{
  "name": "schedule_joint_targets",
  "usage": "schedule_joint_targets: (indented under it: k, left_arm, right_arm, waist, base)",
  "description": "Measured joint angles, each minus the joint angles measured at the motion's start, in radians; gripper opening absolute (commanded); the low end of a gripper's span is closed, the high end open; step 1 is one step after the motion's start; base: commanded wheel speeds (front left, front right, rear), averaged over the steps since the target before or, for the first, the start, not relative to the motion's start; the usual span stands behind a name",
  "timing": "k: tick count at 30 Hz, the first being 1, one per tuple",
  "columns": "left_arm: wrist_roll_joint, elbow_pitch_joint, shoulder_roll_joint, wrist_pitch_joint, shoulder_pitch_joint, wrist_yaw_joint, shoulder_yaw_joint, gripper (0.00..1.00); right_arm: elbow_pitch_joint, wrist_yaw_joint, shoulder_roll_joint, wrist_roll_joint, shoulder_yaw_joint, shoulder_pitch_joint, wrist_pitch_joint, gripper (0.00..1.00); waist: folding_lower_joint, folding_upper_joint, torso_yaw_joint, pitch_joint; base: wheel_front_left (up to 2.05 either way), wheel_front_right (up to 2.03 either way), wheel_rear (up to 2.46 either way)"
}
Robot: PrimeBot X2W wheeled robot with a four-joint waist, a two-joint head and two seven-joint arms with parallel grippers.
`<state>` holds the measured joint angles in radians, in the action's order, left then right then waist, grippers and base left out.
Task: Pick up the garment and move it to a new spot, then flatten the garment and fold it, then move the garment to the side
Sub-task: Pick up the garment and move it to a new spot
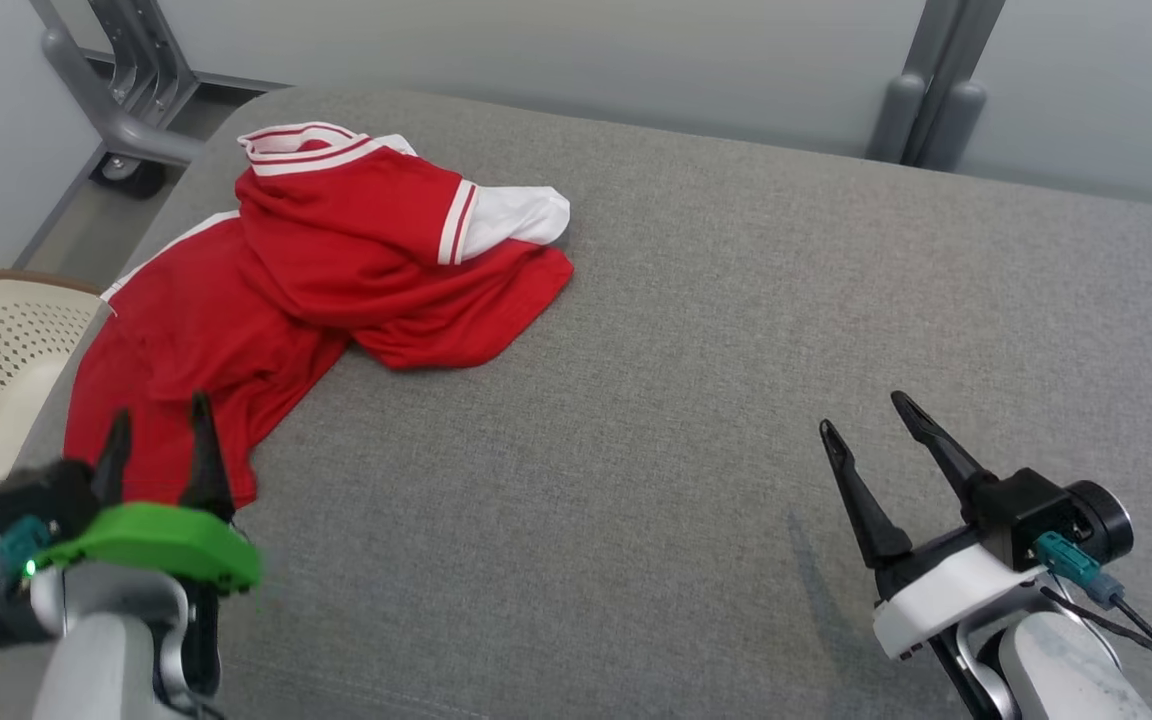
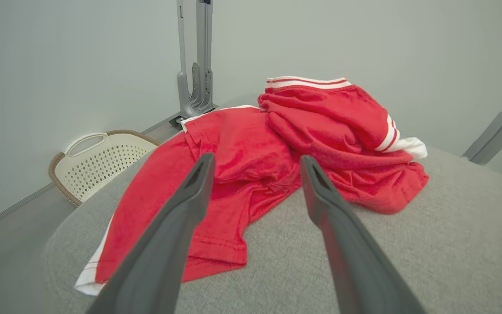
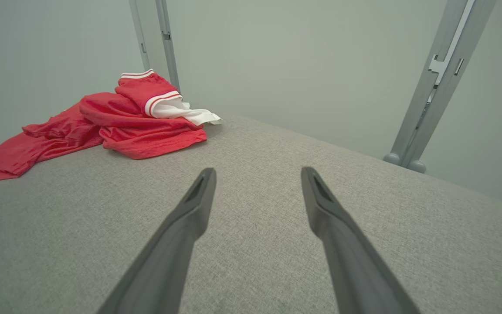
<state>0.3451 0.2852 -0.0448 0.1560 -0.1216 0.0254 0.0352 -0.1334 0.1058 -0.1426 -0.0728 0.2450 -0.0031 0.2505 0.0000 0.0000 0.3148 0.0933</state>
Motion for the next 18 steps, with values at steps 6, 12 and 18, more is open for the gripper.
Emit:
schedule_joint_targets:
  k: [6, 12, 18]
  left_arm:
    - [0.066, 0.055, -0.005, -0.226, -0.225, -0.012, 0.008, 1.0]
    - [0.116, 0.133, -0.049, -0.431, -0.384, -0.017, 0.03, 1.0]
    - [0.149, 0.182, -0.096, -0.52, -0.448, -0.001, 0.087, 1.0]
  right_arm:
    - [0.009, 0.008, 0.0, 0.01, 0.033, -0.039, 0.0, 1.0]
    - [-0.007, 0.009, 0.0, 0.011, 0.059, -0.04, 0.001, 1.0]
    - [0.001, 0.009, 0.002, 0.011, 0.059, -0.09, 0.001, 1.0]
  waist:
    - [0.0001, 0.0, -0.022, 0.073]
    - [0.0001, 0.0, -0.069, 0.161]
    - [0.0001, 0.0, -0.123, 0.238]
  base:
    - [0.0, 0.0, 0.0]
    - [0.0, 0.0, 0.0]
    - [0.0, 0.0, 0.0]
